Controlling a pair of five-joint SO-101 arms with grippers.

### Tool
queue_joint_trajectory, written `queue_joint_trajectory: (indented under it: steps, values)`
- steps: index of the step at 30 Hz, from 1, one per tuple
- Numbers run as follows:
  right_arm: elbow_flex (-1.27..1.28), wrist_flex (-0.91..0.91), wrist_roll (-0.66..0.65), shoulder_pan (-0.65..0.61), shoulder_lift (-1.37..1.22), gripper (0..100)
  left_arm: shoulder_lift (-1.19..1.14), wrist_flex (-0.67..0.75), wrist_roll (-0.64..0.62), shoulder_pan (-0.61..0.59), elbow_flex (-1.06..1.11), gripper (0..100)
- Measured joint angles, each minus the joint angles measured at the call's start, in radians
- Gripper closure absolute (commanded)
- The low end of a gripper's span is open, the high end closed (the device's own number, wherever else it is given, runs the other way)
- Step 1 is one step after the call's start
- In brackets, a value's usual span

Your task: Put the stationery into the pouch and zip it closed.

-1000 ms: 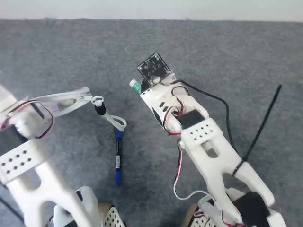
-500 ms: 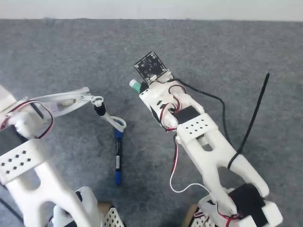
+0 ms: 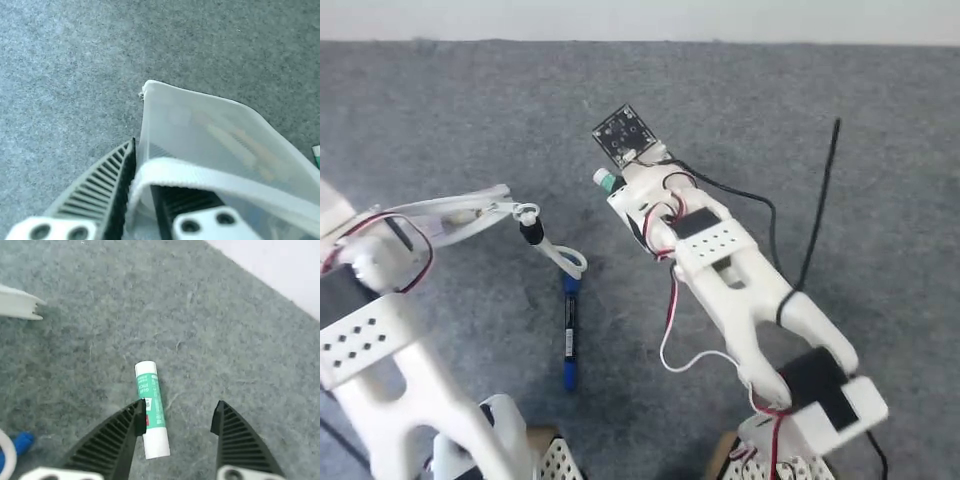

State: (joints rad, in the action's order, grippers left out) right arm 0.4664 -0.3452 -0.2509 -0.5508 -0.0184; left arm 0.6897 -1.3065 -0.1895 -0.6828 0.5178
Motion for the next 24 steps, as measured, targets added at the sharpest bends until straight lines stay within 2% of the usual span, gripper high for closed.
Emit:
queue_joint_trajectory:
  steps: [10,18,24]
  values:
    - [-0.137,-0.008,0.0,0.0,-0.222,78.3,0.0,0.0,0.0,0.0,0.0,99]
    - [-0.374,-0.224,0.0,0.0,-0.388,78.3,0.0,0.0,0.0,0.0,0.0,99]
    - [-0.493,-0.293,0.0,0.0,-0.488,78.5,0.0,0.0,0.0,0.0,0.0,99]
